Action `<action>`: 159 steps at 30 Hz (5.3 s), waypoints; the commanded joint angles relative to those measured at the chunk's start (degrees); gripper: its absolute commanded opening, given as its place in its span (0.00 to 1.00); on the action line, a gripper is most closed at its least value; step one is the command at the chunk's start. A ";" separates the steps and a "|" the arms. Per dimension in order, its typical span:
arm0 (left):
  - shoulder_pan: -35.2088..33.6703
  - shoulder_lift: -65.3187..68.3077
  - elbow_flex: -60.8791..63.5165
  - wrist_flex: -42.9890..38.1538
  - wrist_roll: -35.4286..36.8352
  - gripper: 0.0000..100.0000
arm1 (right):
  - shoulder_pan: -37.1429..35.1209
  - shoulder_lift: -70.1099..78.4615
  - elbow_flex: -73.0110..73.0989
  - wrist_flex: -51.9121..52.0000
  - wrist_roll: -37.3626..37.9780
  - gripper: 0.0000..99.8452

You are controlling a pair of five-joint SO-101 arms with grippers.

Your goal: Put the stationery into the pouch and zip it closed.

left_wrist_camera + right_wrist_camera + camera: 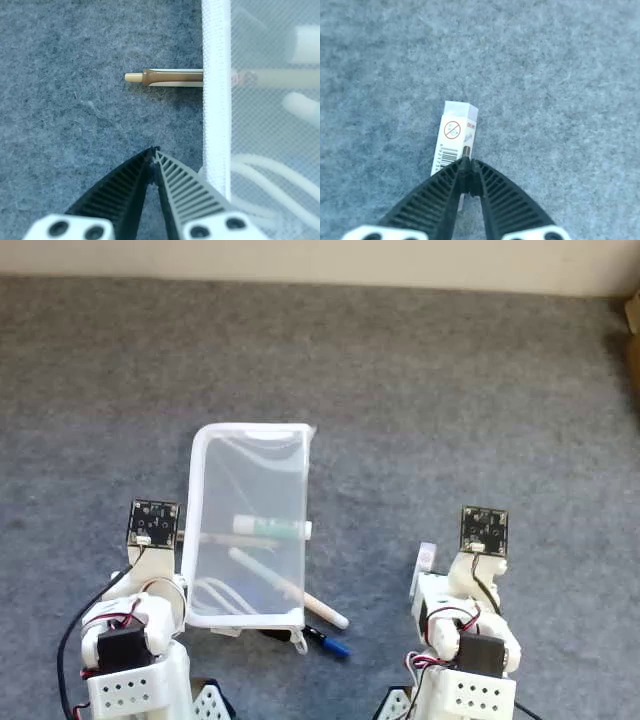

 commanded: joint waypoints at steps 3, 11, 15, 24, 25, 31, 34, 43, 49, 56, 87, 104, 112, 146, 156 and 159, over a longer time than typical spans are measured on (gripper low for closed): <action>-0.57 -0.31 1.27 0.44 0.62 0.01 | -0.57 0.48 6.99 -0.57 -0.26 0.01; -0.57 -0.31 1.27 0.44 0.62 0.01 | -0.57 0.48 6.99 -0.57 -0.26 0.01; -0.57 -0.31 1.27 0.44 0.62 0.01 | -0.57 0.48 6.99 -0.57 -0.26 0.01; -0.57 -0.31 1.27 0.44 0.62 0.01 | -0.57 0.48 6.99 -0.57 -0.26 0.01; -0.57 -0.31 1.27 0.44 0.62 0.01 | -0.57 0.48 6.99 -0.57 -0.26 0.01; -0.57 -0.31 1.27 0.44 0.62 0.01 | -0.57 0.48 6.99 -0.57 -0.26 0.01; -0.57 -0.31 1.27 0.44 0.62 0.01 | -0.57 0.48 6.99 -0.57 -0.26 0.01; -0.57 -0.31 1.27 0.44 0.62 0.01 | -0.57 0.48 6.99 -0.57 -0.26 0.01; -0.57 -0.31 1.27 0.44 0.62 0.01 | -0.57 0.22 7.08 -0.31 -0.26 0.01; -0.57 -0.31 1.27 0.44 0.62 0.01 | -3.47 -2.59 7.16 2.24 -0.26 0.01; -0.57 -0.31 1.27 0.44 0.62 0.01 | -28.62 -2.68 7.16 2.15 -0.26 0.01; -0.57 -0.31 1.27 0.44 0.62 0.01 | -47.87 -2.77 7.16 2.24 -0.35 0.01; -0.57 -0.31 1.27 0.44 0.62 0.01 | -52.00 -2.77 7.16 2.24 -0.26 0.01; -0.57 -0.31 1.27 0.44 0.62 0.01 | -51.82 -2.42 7.16 2.07 -0.26 0.01; -0.57 -0.31 1.27 0.44 0.62 0.01 | -51.65 -2.42 2.24 2.42 -0.26 0.01; -0.57 -0.31 1.27 0.44 0.62 0.01 | -50.15 -2.42 -0.22 2.42 -0.70 0.00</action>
